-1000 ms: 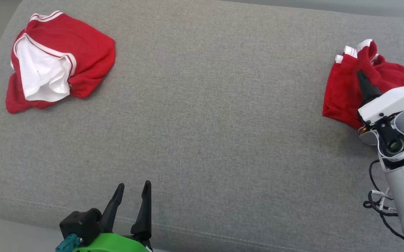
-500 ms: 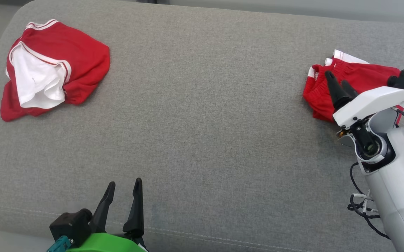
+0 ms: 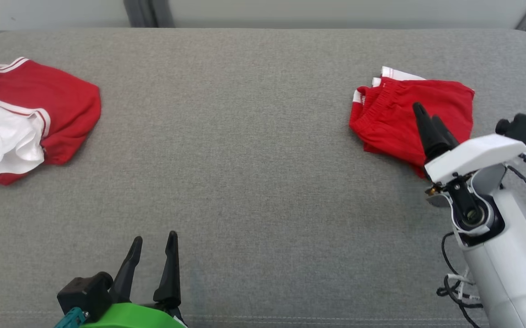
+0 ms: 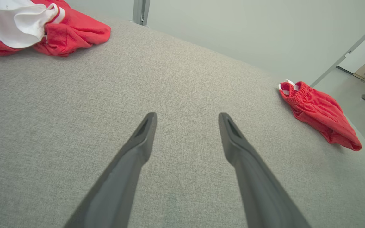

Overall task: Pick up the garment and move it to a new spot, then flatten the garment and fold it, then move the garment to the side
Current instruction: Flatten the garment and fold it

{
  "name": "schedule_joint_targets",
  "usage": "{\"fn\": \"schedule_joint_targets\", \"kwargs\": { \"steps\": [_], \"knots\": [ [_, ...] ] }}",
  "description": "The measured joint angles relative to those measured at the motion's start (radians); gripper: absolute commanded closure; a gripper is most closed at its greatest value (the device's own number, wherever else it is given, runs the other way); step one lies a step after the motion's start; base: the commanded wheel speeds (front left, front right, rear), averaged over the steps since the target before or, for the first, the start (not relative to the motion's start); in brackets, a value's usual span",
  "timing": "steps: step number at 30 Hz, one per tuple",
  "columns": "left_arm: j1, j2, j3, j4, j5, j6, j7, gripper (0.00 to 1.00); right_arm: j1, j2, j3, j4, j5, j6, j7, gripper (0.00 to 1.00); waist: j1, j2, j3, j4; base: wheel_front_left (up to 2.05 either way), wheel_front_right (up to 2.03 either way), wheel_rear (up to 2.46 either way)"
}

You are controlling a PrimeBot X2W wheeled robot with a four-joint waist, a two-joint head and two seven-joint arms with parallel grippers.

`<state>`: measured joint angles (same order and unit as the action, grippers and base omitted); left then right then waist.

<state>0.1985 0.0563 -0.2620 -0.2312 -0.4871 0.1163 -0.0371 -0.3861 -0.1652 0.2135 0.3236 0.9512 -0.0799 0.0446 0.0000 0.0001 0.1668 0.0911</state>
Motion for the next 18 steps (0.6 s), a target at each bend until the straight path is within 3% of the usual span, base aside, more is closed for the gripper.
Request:
{"fn": "schedule_joint_targets", "kwargs": {
  "steps": [12,18],
  "knots": [
    [0.012,0.009,0.001,-0.028,0.015,0.007,0.012,0.0,0.154,-0.034,-0.075,0.009,0.066,0.01,-0.009,0.0,0.0,0.0,-0.019,-0.102,0.0,0.0,0.0],
    [0.009,0.014,-0.026,-0.048,0.026,0.007,0.035,0.0,0.165,-0.063,-0.126,0.023,0.1,0.008,-0.006,0.0,0.0,0.0,0.01,-0.111,0.0,0.0,0.0]
  ]
}}
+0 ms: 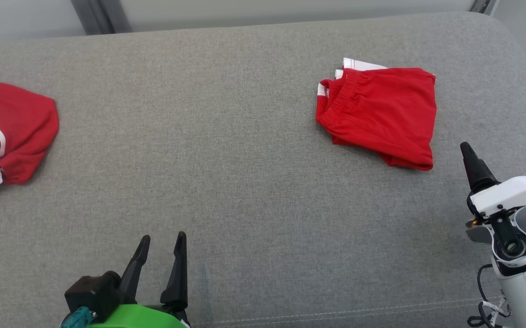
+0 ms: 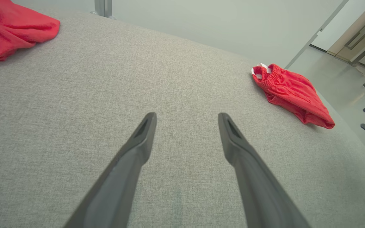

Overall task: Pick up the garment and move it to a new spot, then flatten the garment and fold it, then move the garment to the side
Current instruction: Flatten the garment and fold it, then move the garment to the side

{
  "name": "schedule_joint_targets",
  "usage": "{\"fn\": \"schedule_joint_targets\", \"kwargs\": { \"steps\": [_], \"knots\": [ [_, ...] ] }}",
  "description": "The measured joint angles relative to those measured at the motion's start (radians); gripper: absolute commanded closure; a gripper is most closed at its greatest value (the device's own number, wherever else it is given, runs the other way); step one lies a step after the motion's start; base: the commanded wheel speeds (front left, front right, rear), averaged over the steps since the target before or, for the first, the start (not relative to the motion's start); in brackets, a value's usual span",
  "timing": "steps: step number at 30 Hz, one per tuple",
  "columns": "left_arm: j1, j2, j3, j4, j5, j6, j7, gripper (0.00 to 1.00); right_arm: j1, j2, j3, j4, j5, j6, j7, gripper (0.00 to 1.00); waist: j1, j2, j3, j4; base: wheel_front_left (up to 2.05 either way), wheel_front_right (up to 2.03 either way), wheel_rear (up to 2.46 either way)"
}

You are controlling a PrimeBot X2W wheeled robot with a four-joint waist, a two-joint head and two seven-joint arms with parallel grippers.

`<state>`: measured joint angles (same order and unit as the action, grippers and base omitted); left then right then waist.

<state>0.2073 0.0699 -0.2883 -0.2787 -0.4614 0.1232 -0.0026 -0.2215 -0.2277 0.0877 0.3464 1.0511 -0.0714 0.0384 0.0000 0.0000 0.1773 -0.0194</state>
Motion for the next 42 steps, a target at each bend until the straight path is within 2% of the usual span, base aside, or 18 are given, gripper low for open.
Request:
{"fn": "schedule_joint_targets", "kwargs": {
  "steps": [8,23,32,42],
  "knots": [
    [-0.004,0.006,-0.02,-0.017,0.019,0.0,0.02,0.0,-0.047,-0.022,-0.043,0.022,0.044,0.0,0.029,0.0,0.0,0.0,0.054,0.029,0.0,0.0,0.0],
    [-0.029,0.002,-0.033,-0.019,0.026,0.0,0.021,0.0,-0.126,-0.038,-0.077,0.115,0.081,-0.003,0.064,0.0,0.0,0.0,0.116,0.161,0.0,0.0,0.0],
    [-0.033,-0.001,-0.03,-0.022,0.026,0.0,0.021,0.0,-0.159,-0.066,-0.113,0.149,0.09,-0.011,0.063,0.0,0.0,0.0,0.148,0.179,0.0,0.0,0.0],
    [-0.055,-0.003,-0.031,-0.025,0.026,0.0,0.02,0.0,-0.21,-0.071,-0.099,0.17,0.093,-0.011,0.074,0.0,0.0,0.0,0.174,0.184,0.0,0.0,0.0]
  ]
}}
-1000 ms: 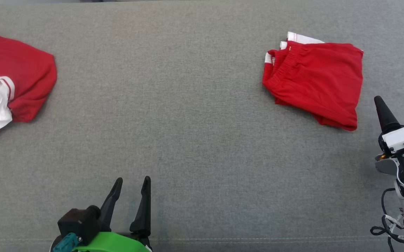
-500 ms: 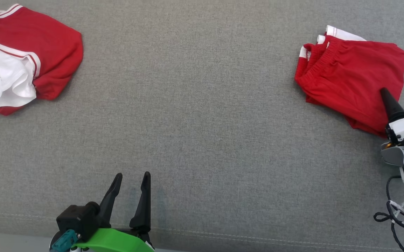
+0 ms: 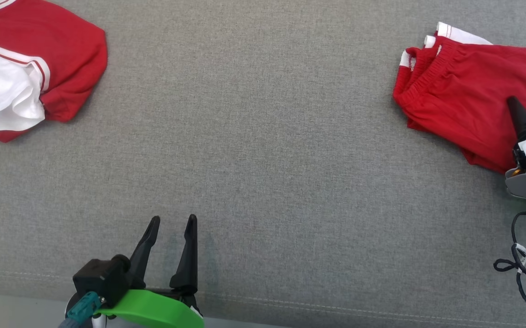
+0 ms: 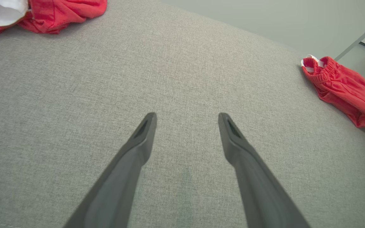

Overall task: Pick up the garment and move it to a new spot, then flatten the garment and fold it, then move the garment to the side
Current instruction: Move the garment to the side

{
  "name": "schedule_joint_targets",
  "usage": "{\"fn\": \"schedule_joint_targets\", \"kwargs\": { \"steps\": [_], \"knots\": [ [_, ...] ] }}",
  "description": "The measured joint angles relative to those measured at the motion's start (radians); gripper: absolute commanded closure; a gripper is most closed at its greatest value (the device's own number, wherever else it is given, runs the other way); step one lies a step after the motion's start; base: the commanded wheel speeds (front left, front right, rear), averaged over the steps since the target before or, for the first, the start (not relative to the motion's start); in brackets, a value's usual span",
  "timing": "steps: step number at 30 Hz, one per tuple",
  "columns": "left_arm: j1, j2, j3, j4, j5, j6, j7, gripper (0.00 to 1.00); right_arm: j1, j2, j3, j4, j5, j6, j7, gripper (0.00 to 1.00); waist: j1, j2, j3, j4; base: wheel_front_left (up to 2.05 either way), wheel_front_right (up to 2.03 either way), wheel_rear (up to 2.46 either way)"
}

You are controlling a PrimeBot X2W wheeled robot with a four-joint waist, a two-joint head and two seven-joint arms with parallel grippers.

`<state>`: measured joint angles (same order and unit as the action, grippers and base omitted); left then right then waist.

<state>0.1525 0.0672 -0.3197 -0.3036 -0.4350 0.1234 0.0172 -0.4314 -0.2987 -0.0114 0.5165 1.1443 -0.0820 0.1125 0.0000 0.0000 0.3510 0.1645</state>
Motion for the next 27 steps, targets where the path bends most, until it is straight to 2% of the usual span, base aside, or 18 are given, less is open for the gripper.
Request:
{"fn": "schedule_joint_targets", "kwargs": {
  "steps": [2,4,5,6,14,27],
  "knots": [
    [-0.009,-0.002,-0.006,0.001,0.0,0.0,0.0,0.0,-0.007,-0.002,0.0,0.003,0.0,0.0,0.003,0.0,0.0,0.0,0.003,0.005,0.0,0.0,0.0],
    [-0.012,-0.004,-0.006,0.003,0.0,0.0,0.0,0.0,-0.015,-0.005,0.0,0.007,0.0,0.001,0.006,0.56,0.0,0.0,0.006,0.011,0.0,0.0,0.0],
    [-0.012,-0.004,-0.006,0.004,0.0,0.0,0.0,0.0,-0.018,-0.008,0.001,0.008,0.0,0.001,0.01,0.71,0.0,0.0,0.007,0.014,0.0,0.0,0.0],
    [-0.012,-0.004,-0.006,0.005,0.0,0.0,0.0,0.0,-0.02,-0.012,0.002,0.008,0.0,0.001,0.012,1.0,0.0,0.0,0.009,0.017,0.0,0.0,0.0],
    [-0.013,-0.009,-0.003,0.009,-0.001,0.0,-0.002,0.0,-0.055,-0.063,0.029,0.021,-0.022,0.011,0.051,1.0,0.0,0.0,0.021,0.038,0.0,0.0,0.0],
    [-0.016,-0.01,0.0,0.009,-0.001,0.0,-0.001,0.0,-0.178,-0.241,0.054,0.017,-0.094,0.004,0.161,1.0,0.0,0.0,0.053,0.058,0.0,0.0,0.0]
  ]
}}
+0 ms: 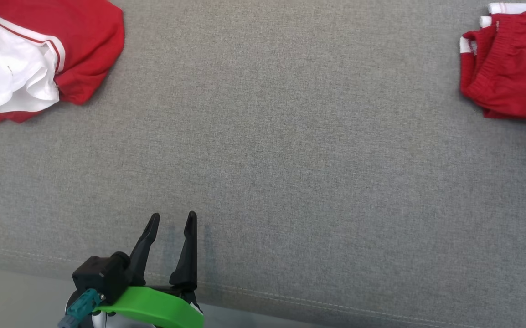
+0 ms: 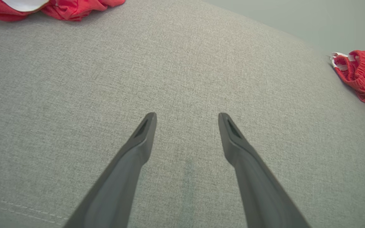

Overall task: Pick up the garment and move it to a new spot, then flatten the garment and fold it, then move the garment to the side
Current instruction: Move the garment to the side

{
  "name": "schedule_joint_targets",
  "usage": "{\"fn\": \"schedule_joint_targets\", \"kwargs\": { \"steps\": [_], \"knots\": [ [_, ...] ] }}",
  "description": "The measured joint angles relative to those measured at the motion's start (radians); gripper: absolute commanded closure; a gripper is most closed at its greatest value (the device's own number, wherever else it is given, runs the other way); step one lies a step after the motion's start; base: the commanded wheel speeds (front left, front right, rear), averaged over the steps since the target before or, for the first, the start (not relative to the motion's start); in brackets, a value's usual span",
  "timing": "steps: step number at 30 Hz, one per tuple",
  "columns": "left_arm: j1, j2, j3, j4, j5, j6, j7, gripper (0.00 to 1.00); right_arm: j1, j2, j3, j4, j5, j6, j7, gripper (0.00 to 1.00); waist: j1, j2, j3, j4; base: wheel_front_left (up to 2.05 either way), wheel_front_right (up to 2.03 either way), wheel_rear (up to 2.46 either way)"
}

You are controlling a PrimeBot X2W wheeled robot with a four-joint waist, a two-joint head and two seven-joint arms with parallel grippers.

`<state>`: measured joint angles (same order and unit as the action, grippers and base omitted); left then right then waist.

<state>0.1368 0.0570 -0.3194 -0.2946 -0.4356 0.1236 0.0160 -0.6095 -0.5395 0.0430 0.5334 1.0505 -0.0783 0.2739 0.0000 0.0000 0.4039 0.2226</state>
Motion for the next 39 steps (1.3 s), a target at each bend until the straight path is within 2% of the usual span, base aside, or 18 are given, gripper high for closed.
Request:
{"fn": "schedule_joint_targets", "kwargs": {
  "steps": [4,11,33,34,35,36,39],
  "knots": [
    [0.0,0.0,0.005,-0.005,0.0,0.0,0.001,0.0,-0.024,-0.056,0.0,0.004,-0.017,-0.004,0.034,1.0,0.0,0.0,0.014,0.008,0.0,0.0,0.0],
    [0.0,0.0,0.027,-0.017,0.004,0.0,0.001,0.0,-0.044,-0.103,0.0,0.029,-0.031,-0.021,0.071,1.0,0.0,0.0,0.044,0.015,0.0,0.0,0.0],
    [-0.001,0.002,0.074,-0.05,0.036,0.0,0.028,0.0,-0.063,-0.127,-0.036,0.136,-0.042,-0.031,0.068,1.0,0.0,0.0,0.091,-0.069,0.0,0.0,0.0],
    [-0.002,0.002,0.073,-0.049,0.036,0.0,0.029,0.0,-0.063,-0.128,-0.036,0.141,-0.049,-0.031,0.057,0.73,0.0,0.0,0.093,-0.071,0.0,0.0,0.0],
    [-0.004,0.001,0.072,-0.049,0.036,0.0,0.032,0.0,-0.063,-0.128,-0.036,0.144,-0.058,-0.031,0.046,0.16,0.0,0.0,0.094,-0.072,0.0,0.0,0.0],
    [-0.007,0.001,0.071,-0.049,0.036,0.0,0.032,0.0,-0.063,-0.128,-0.036,0.146,-0.06,-0.037,0.042,0.0,0.0,0.0,0.095,-0.073,0.0,0.0,0.0],
    [-0.015,0.001,0.072,-0.048,0.036,0.0,0.036,0.0,-0.063,-0.128,-0.034,0.156,-0.066,-0.037,0.037,0.0,0.0,0.0,0.094,-0.075,0.0,0.0,0.0]
  ]
}}
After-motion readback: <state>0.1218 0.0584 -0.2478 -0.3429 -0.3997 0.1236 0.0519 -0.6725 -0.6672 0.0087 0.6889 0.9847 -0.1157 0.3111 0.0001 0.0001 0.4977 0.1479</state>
